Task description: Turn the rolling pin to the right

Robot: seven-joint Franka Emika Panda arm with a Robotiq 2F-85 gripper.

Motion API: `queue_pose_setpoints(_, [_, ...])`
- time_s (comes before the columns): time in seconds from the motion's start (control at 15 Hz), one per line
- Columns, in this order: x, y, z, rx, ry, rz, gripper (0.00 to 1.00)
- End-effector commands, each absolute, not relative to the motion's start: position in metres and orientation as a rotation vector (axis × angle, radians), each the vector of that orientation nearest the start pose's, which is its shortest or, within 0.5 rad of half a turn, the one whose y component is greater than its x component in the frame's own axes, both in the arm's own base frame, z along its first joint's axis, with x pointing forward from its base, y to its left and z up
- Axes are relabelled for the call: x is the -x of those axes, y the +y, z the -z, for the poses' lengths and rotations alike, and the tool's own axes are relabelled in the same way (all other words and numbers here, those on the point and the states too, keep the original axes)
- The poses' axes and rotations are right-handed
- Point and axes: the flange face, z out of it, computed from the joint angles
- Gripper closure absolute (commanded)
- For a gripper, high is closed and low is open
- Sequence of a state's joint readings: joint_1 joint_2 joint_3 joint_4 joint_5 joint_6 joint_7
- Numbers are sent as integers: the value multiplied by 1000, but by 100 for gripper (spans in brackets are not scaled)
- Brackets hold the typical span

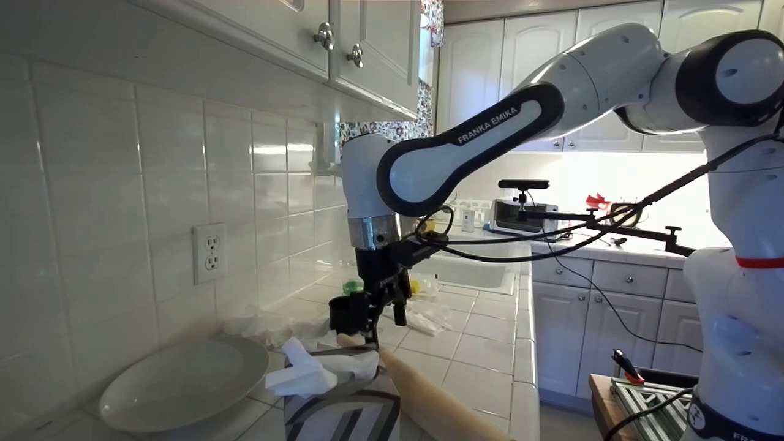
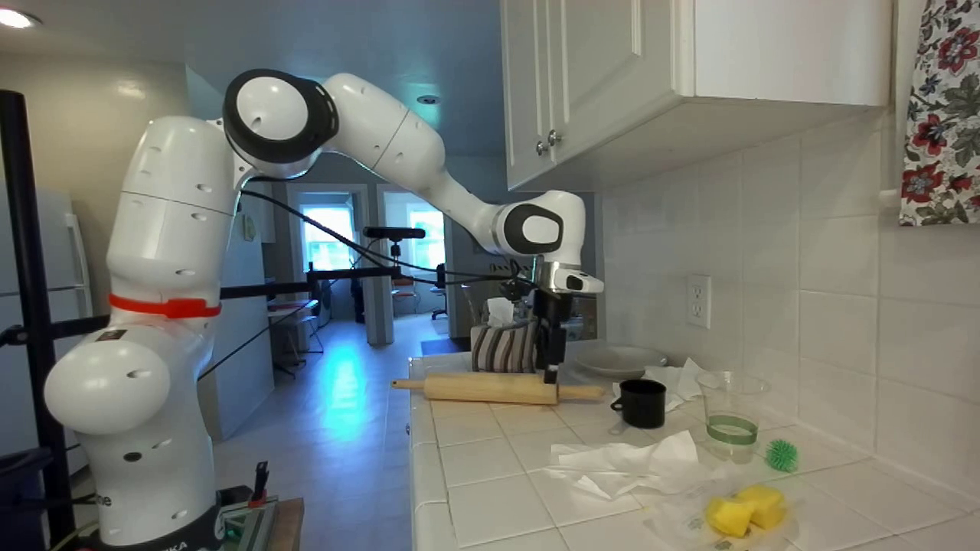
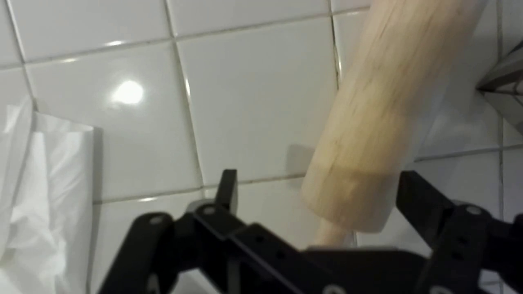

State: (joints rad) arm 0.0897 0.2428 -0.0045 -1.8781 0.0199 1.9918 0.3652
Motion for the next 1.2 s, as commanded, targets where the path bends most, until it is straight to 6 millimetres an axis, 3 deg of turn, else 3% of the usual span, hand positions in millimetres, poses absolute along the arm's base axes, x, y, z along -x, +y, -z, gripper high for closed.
queue_pose_setpoints(0.0, [-596,39,-387,3144,501,4,0])
queue_pose_setpoints(0.2, [-608,26,-387,3142,529,134,0])
queue_pose_setpoints(0.53, [-622,12,-379,3122,571,139,0])
queue_pose_setpoints(1.13, [-637,17,-355,3067,610,96,0])
